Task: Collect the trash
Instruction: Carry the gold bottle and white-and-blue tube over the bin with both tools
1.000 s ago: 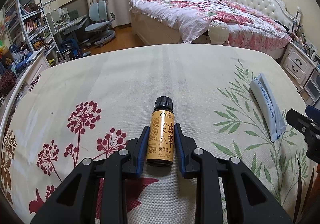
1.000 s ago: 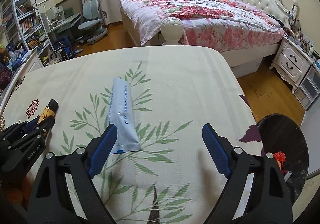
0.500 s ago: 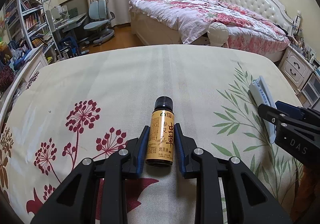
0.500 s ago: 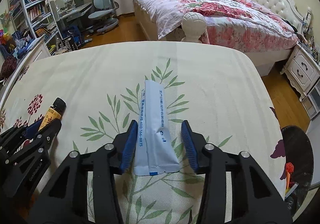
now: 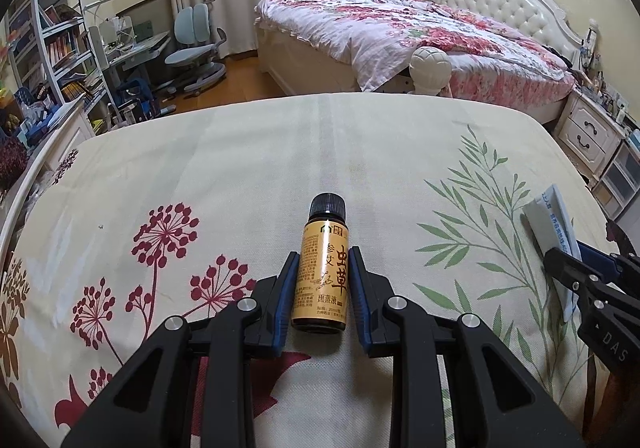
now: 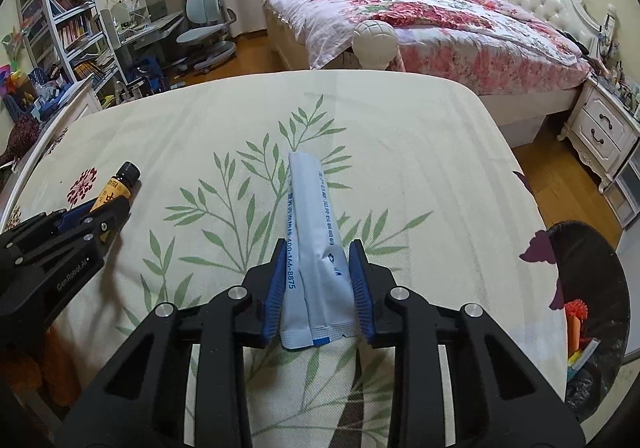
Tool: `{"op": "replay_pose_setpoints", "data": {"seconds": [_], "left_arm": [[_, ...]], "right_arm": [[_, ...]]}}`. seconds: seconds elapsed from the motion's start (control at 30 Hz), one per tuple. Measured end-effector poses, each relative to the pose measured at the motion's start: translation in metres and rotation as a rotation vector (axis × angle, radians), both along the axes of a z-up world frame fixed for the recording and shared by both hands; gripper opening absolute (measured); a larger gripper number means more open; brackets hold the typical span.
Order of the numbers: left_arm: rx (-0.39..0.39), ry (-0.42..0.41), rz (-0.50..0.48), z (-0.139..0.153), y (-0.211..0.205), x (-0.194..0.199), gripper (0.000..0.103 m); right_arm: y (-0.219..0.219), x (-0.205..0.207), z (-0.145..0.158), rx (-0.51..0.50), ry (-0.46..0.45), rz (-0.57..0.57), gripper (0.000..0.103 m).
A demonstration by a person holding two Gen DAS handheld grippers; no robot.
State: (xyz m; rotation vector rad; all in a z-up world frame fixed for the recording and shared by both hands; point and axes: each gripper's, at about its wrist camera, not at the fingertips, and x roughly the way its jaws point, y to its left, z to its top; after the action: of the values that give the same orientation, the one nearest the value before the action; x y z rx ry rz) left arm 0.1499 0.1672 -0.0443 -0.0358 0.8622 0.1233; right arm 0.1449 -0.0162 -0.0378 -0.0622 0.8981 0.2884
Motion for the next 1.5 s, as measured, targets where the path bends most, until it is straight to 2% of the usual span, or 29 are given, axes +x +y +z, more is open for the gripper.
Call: {"op": "replay_pose_setpoints", "data": {"seconds": [0.33, 0.7, 1.17, 1.5], "left_arm": [[0.016, -0.017, -0.03, 0.003, -0.016, -0.017, 0.027], [-0.009, -0.034, -0.087, 0.007, -0.05, -0.044, 0.027], [-0.041, -0.101, -0.192, 0.02, -0.114, -0.07, 0.027], [-0.039, -0.143, -0.313, 0.028, -0.176, -0.071, 0.027]], "right_arm": [[-0.027, -0.031, 0.006, 0.02, -0.024, -0.031, 0.03], [-0.06, -0.068, 0.014, 0.04, -0.052, -0.071, 0.03], [-0.114, -0.103, 0.024, 0.048, -0.096, -0.162, 0.03], [-0.175, -0.114, 0.028, 0.016, -0.135, -0.3, 0.03]]}}
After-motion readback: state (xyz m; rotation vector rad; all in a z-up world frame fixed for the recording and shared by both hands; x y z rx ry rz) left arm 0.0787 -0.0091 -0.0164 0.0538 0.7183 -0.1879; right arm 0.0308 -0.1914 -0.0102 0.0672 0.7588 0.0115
